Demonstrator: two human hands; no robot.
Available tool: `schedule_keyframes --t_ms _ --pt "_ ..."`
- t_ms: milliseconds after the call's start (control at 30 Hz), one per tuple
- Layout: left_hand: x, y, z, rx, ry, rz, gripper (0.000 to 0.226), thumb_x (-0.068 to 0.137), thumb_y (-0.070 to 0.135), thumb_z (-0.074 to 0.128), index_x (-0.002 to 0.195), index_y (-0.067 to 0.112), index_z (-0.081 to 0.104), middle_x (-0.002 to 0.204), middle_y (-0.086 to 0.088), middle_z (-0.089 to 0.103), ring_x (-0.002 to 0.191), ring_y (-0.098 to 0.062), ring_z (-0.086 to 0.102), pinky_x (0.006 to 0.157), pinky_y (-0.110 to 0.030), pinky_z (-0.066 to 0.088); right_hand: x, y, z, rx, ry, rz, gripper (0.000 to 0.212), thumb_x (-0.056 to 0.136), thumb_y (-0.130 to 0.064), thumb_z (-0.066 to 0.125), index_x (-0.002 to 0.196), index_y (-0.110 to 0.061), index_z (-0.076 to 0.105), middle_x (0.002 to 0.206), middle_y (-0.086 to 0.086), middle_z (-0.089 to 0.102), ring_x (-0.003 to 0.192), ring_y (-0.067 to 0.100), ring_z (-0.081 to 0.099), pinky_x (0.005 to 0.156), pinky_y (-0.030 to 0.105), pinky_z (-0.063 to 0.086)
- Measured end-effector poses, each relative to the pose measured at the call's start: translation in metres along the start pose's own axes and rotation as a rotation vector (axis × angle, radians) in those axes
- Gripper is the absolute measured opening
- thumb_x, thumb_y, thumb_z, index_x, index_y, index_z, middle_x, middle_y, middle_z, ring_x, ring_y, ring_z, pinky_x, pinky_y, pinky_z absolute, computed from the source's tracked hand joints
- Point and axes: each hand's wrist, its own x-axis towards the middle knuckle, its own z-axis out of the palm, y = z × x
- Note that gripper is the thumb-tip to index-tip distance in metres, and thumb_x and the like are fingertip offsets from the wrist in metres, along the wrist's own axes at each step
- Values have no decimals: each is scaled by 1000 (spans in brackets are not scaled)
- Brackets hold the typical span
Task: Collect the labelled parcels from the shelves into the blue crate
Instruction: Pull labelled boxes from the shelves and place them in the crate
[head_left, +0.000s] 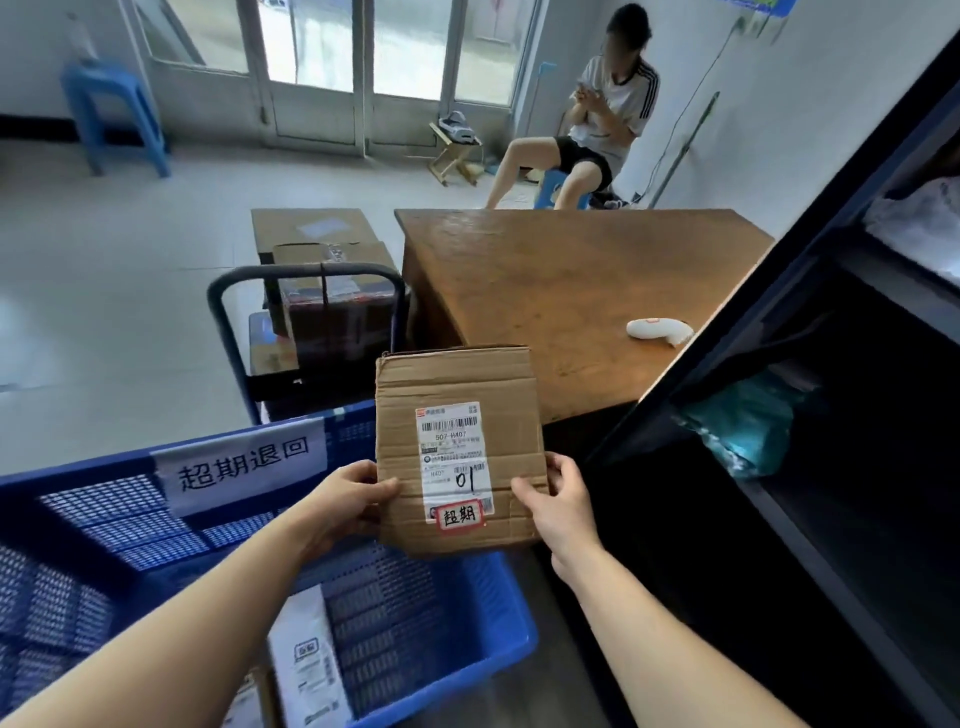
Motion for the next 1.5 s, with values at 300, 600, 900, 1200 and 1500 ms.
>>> schedule_keyframes --t_ms 300,600,900,1200,1500 --pt "7 -62 -49 -134 191 -140 17 93 11 56 109 10 60 106 -15 70 97 -33 67 82 -46 55 27 44 61 -190 -193 -1 34 82 -8 69 110 -21 53 108 0 68 97 15 65 89 33 53" --pt "62 -149 -38 -174 459 -265 15 94 10 56 106 7 62 99 -11 69 88 -28 66 75 -42 57 82 133 95 -474 -304 126 43 84 -22 64 127 -26 56 121 2 59 109 20 58 94 35 50" --pt "146 -257 -40 -128 570 -385 20 92 7 53 107 12 67 102 -5 69 89 -21 62 68 -31 53 129 256 127 -570 -312 297 28 87 -10 56 98 -35 63 94 -9 68 90 17 63 72 29 53" --pt "232 -371 -48 -62 508 -480 16 88 3 53 82 10 66 88 -12 70 78 -26 62 79 -45 58 171 383 144 -658 -280 431 30 84 -7 58 73 -35 60 85 -12 68 85 16 64 69 29 54" --pt "296 -462 -63 -18 318 -616 25 88 -7 41 95 -3 65 86 -17 70 77 -30 66 80 -43 59 208 490 161 -870 -368 465 34 85 -17 57 117 -24 65 112 4 70 98 27 65 87 38 55"
